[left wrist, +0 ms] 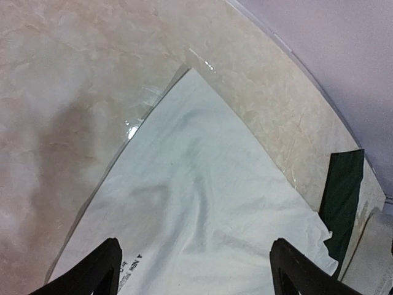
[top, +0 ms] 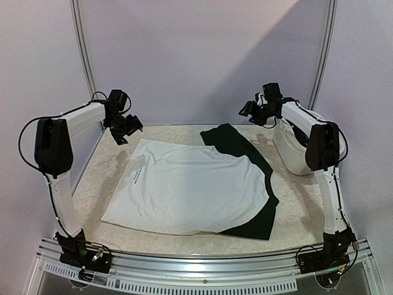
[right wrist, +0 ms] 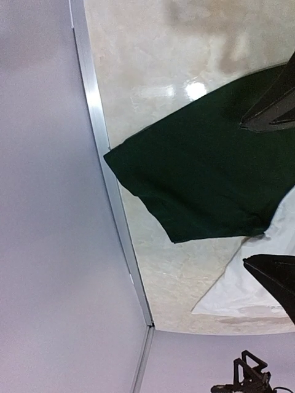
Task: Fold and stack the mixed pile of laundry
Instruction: Adjust the flattened T-shirt at the center of the board.
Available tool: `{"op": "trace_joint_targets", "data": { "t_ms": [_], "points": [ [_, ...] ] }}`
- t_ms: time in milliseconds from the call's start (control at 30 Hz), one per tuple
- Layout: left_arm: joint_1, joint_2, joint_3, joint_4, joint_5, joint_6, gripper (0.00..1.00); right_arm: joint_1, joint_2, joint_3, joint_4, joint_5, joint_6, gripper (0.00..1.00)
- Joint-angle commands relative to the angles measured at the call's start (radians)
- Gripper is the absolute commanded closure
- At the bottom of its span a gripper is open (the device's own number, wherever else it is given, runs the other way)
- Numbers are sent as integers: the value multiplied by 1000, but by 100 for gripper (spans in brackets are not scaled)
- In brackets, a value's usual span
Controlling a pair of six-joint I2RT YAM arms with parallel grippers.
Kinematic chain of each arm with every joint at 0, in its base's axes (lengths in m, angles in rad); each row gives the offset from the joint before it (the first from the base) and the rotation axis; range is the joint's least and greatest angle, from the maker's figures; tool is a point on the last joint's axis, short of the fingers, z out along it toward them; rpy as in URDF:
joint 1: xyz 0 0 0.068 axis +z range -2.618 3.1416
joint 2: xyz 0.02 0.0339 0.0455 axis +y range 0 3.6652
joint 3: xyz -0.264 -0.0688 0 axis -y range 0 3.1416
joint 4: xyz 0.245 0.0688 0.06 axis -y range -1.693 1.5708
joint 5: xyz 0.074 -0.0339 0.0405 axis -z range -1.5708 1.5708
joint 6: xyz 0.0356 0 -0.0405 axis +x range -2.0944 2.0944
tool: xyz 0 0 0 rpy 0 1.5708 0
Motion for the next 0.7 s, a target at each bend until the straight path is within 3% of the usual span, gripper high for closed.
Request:
{"op": "trace_joint_targets", "data": {
  "t_ms": [0, 400, 667],
  "points": [
    [10, -150, -150, -7, -100, 68, 14, 42, -218, -169, -93, 110, -80, 30],
    [30, -509, -500, -70, -78, 225, 15, 189, -696, -723, -304, 324, 82, 29],
    [31, -648, -640, -168, -56, 242, 18, 234, -976, -1117, -315, 274, 219, 29]
  ]
}}
